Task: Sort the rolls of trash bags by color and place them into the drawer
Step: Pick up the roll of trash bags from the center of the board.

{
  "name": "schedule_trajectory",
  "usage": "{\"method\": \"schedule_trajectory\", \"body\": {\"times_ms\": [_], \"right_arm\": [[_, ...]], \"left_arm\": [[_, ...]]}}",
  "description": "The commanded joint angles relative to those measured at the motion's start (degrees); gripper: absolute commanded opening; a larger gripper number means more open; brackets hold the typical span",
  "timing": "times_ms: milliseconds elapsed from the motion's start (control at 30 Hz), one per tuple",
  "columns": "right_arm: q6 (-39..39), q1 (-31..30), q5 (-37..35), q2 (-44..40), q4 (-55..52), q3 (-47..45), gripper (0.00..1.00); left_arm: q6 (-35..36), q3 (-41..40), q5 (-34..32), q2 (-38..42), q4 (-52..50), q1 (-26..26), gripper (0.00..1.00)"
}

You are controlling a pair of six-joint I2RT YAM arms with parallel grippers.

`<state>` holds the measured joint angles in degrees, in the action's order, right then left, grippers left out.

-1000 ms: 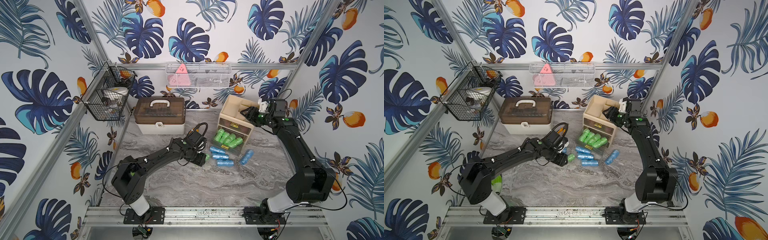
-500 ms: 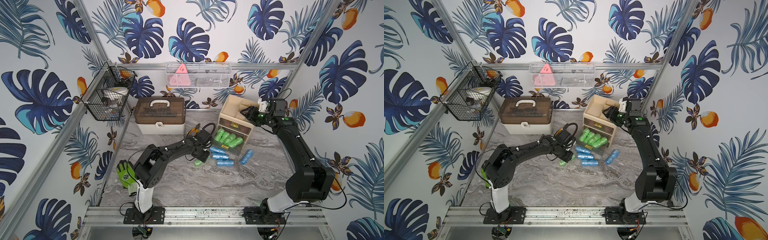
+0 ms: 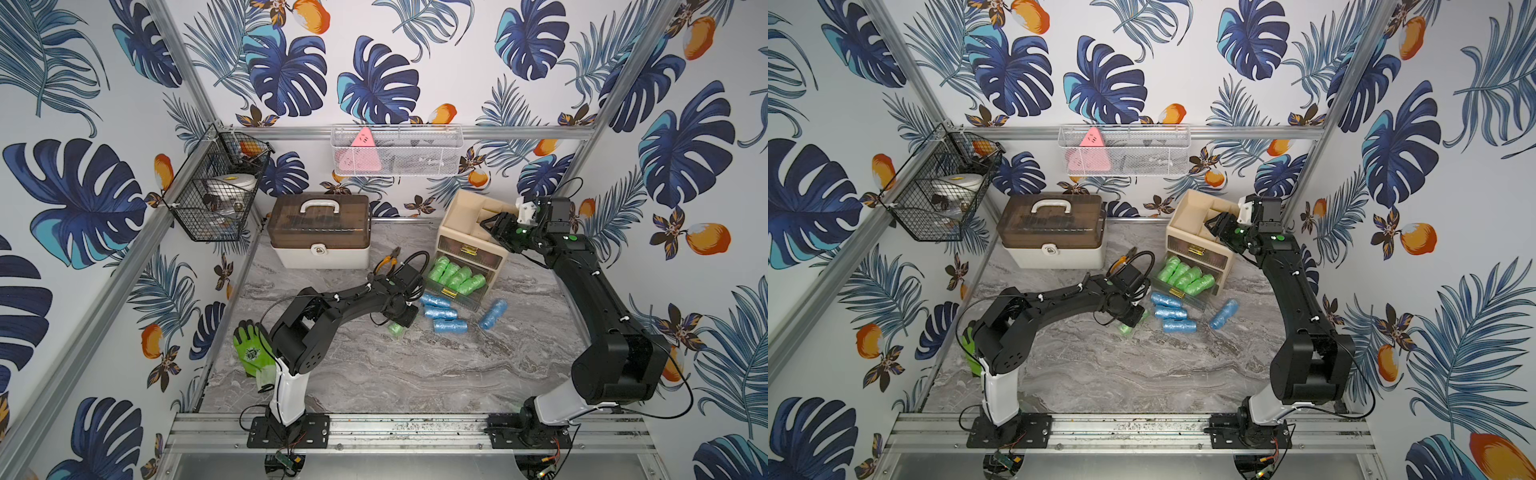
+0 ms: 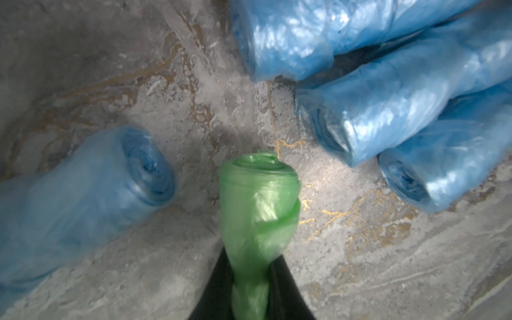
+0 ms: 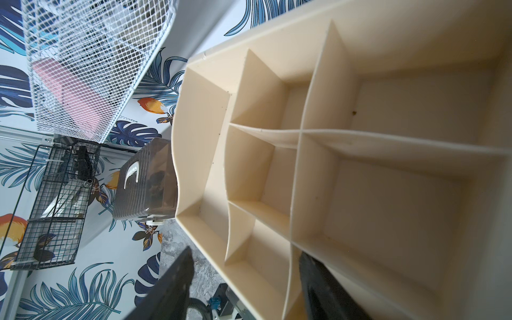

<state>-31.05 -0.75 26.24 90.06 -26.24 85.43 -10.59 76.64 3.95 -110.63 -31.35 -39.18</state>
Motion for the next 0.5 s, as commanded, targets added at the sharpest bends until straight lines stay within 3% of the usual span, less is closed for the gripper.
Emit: {"method": "schedule_trajectory", "body": {"times_ms": [0,267,467], "right_arm": [[-0.24,-0.08,0.09,-0.13,-2.81,-0.22,0.63],[-0.66,-0.11,0.62,-0.35,-2.61,0.18,0.63],[-0.87,-0.04,0.92,0.18,-2.63,0.96,0.63]], "left_arm": [[-2.19,-1.89,2.42,5.31,-0.91,0.01,0.19],[-7.89,-1.41,14.07,16.02,1.28,-0.01,0.21],[-10.68,9.62,22.09,11.95,5.59,0.04,0.21]]}}
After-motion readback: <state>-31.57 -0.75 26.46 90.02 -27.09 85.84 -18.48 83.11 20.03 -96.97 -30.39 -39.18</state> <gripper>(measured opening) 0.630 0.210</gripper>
